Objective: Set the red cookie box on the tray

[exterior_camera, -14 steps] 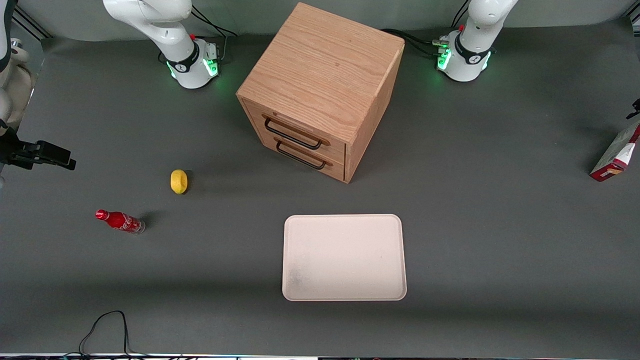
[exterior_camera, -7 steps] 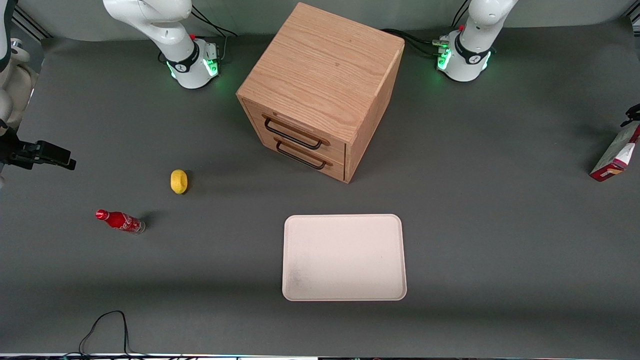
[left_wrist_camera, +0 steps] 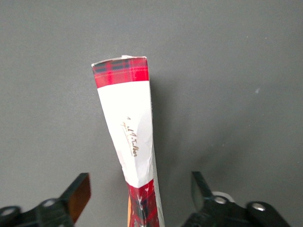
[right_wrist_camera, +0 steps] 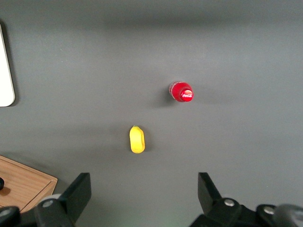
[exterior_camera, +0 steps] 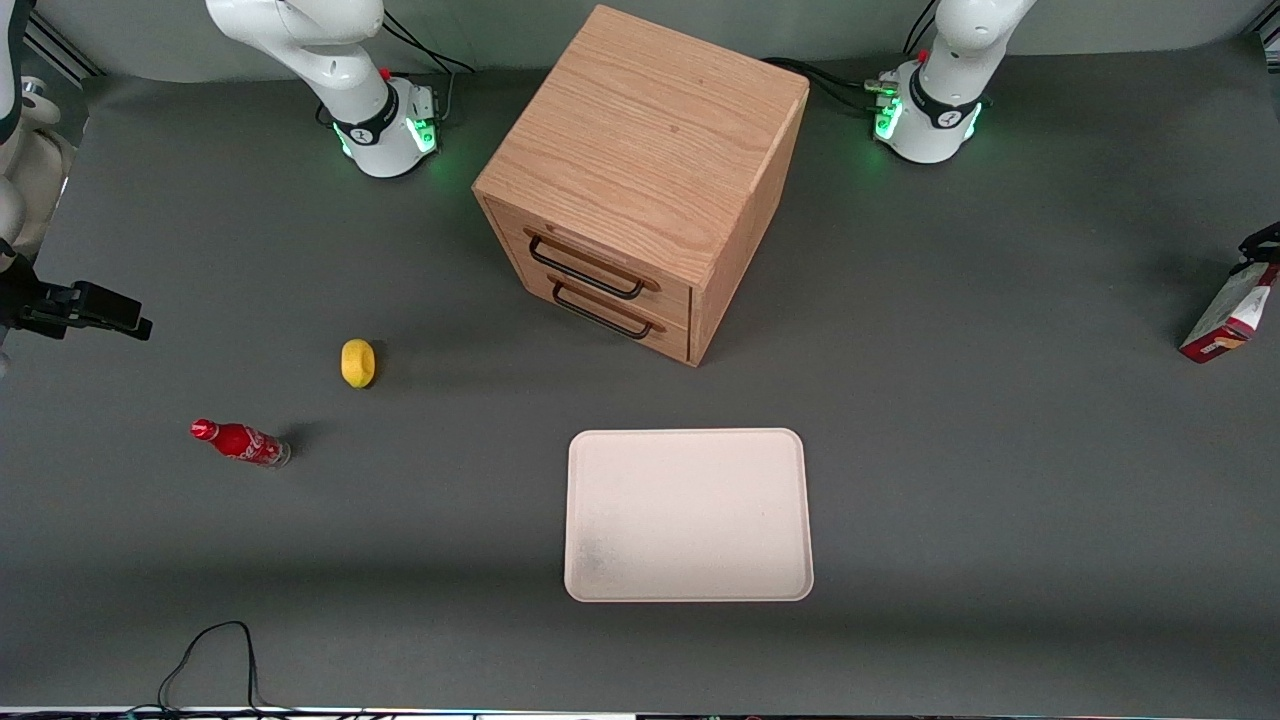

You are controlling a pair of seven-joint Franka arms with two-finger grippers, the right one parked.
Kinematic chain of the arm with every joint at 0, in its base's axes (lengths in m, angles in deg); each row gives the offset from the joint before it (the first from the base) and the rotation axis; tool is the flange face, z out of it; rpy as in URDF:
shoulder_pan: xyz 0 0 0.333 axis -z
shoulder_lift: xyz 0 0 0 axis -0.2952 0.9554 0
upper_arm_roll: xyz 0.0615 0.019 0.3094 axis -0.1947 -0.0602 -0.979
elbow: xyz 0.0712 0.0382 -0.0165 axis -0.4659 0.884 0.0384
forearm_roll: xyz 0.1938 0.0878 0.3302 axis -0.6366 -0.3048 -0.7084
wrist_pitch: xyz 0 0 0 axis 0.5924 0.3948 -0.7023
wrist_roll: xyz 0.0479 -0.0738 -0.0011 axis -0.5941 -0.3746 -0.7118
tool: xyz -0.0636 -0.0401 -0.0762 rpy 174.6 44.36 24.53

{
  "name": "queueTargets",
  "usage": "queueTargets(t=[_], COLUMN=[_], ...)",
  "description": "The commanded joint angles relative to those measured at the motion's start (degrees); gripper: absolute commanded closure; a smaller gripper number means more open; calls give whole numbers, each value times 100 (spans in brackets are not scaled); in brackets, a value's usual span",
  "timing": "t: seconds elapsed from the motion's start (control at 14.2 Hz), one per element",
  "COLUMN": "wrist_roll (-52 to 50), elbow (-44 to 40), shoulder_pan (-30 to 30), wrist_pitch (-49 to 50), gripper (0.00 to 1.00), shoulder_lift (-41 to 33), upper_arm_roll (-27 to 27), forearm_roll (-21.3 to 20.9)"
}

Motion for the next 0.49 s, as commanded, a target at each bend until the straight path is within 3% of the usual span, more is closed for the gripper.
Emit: queueTargets(t=[0.0,0.14,0.42], wrist_roll=[64,55,-33], elbow=[-21,-29,-56], shoulder_pan=[40,39,48], wrist_pitch=[-74,-91,-56], gripper=[70,97,100], shoulder_lift=[-2,7,-45], upper_arm_roll=[-47,-47,-47], forearm_roll=[109,109,109])
